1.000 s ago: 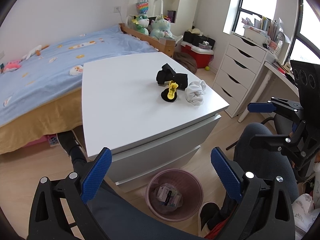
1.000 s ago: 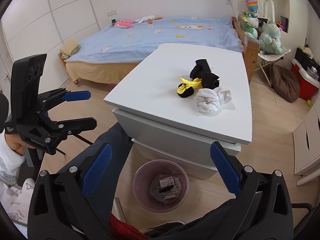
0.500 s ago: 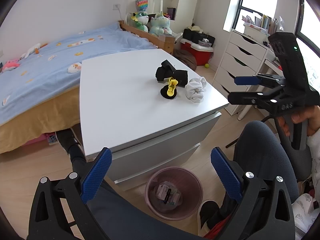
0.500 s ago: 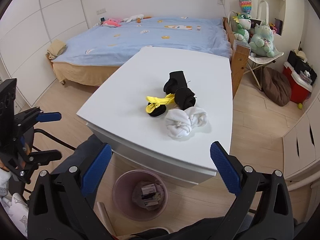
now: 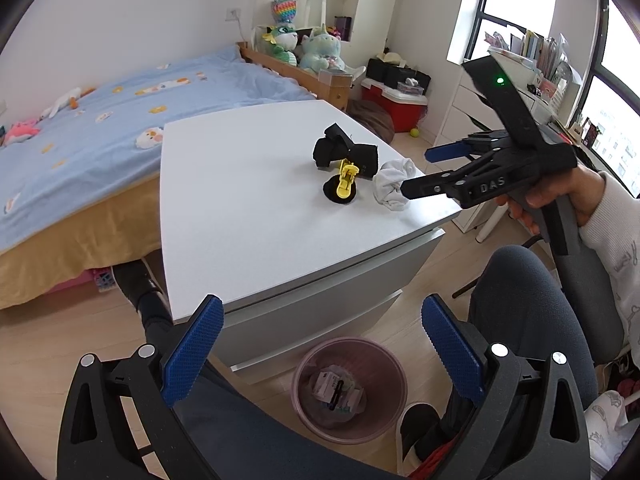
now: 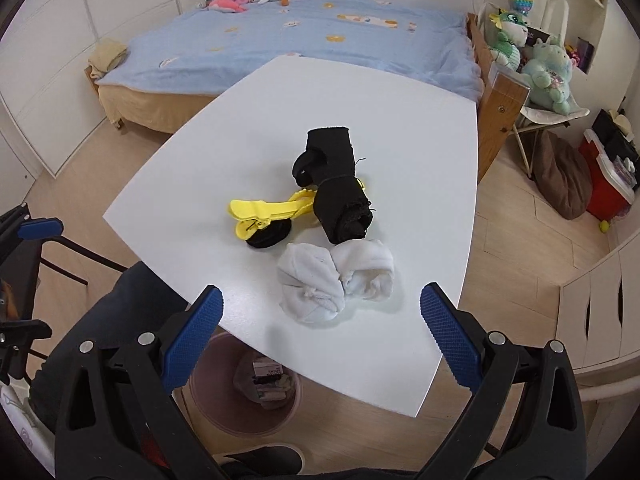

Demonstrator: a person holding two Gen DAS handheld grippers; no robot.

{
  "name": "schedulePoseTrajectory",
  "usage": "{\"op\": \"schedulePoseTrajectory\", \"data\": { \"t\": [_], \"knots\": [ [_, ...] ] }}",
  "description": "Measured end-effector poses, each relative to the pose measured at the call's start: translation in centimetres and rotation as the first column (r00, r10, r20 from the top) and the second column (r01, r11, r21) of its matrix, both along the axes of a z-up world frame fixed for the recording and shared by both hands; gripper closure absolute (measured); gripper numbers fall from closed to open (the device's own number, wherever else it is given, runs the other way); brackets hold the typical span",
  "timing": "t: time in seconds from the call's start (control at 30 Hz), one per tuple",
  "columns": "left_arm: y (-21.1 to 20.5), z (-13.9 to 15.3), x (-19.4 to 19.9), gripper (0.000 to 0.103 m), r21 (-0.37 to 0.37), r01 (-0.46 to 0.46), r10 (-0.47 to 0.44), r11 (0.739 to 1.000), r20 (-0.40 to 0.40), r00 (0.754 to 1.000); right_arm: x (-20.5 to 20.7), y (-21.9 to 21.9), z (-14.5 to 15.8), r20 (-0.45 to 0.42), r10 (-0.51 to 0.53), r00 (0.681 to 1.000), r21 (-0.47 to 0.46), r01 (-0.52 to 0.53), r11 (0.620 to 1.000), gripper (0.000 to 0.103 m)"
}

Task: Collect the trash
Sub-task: 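Grasp the rolled white socks with the right gripper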

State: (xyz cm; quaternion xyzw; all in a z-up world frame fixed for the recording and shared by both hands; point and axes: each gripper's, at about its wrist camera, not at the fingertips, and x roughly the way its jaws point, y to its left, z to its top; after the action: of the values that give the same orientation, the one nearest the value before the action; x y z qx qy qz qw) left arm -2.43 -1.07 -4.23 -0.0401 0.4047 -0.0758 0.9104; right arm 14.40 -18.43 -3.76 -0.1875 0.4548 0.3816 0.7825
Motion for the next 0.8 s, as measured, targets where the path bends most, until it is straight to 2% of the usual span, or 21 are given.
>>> {"op": "schedulePoseTrajectory", "data": {
  "t": [0.2, 0.27, 0.47, 0.5, 0.8],
  "knots": [
    [0.3, 0.0, 0.1, 0.008, -0.002, -0.006, 0.006, 1.000, 0.000, 1.000, 1.2, 0.9, -1.4, -0.001, 0.042, 0.999, -0.036, -0.042, 0.998, 0.006],
    [0.3, -0.1, 0.2, 0.008, -0.003, -0.004, 0.004, 1.000, -0.002, 1.000, 1.5, 1.1, -1.7, -0.001, 0.049, 0.999, -0.043, -0.049, 0.998, 0.009],
    [0.3, -0.2, 0.2, 0.008, -0.003, -0.005, 0.005, 1.000, -0.007, 1.000, 2.0, 1.7, -2.2, -0.004, 0.071, 0.997, -0.058, -0.071, 0.996, 0.028],
    [0.3, -0.2, 0.2, 0.008, -0.003, -0.006, 0.005, 1.000, -0.007, 1.000, 2.1, 1.7, -2.3, -0.004, 0.070, 0.998, -0.059, -0.070, 0.996, 0.033],
    [0.4, -0.3, 0.2, 0.008, -0.003, -0.005, 0.005, 1.000, -0.008, 1.000, 2.1, 1.1, -2.2, 0.018, 0.030, 0.999, -0.038, -0.029, 0.999, 0.053]
  ]
}}
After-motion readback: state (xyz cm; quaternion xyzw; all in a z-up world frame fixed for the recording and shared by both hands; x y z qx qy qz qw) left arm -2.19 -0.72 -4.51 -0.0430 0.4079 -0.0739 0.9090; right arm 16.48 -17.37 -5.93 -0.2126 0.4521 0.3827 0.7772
